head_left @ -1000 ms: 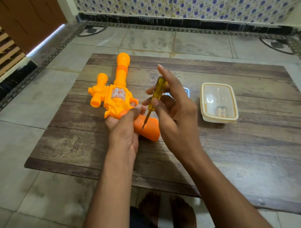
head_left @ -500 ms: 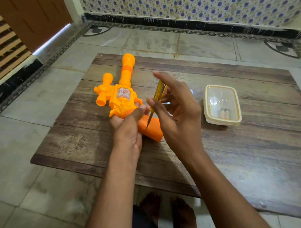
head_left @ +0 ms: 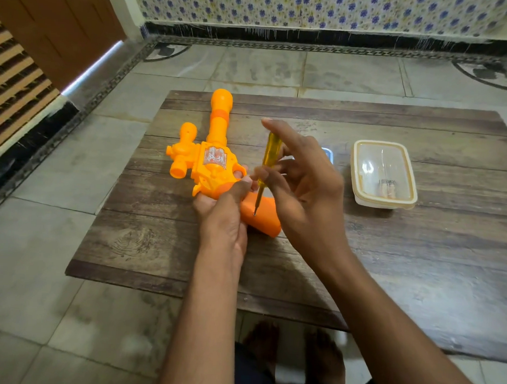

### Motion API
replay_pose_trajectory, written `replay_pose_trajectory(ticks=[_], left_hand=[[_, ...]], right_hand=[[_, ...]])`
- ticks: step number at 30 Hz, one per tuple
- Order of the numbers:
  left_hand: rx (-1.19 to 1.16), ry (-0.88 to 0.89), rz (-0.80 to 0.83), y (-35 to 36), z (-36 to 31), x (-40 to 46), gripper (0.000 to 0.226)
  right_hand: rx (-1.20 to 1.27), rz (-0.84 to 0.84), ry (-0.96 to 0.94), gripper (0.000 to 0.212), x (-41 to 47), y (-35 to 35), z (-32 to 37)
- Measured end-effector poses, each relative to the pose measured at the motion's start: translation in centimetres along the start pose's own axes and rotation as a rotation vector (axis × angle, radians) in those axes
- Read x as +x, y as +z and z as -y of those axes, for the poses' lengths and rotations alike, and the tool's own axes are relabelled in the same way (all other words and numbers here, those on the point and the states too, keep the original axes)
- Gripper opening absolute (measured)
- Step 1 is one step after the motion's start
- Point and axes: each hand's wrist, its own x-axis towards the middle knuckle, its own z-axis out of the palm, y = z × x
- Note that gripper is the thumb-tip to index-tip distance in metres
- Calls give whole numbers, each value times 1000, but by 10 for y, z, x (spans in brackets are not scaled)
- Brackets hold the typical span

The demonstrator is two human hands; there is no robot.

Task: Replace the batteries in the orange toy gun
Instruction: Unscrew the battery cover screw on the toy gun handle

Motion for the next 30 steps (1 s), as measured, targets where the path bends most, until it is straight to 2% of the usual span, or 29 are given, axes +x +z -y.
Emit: replay_pose_trajectory(ticks=[4,9,16,19,22,26,30], left_hand=[[21,2,17,-1,1,2,36],[-21,1,26,-2,1,3,39],[-8,-14,16,-2,-1,2,38],[-15,-10,23,-2,-3,0,38],[-20,-10,11,-1,-3,0,40],[8,-7,13,0,-3,-1,38],[1,-6,8,-1,-4,-2,38]], right_hand=[[77,33,42,53,-1,-3,0],[-7,-14,-2,46,0,-4,-1],[114,27,39,56,0,-4,-3],[35,20,1,47,0,-3,1],[-32,1,-14,50,1,-3,2],[23,13,-7,56,1,-4,0],[2,13,-18,48,0,-4,3]])
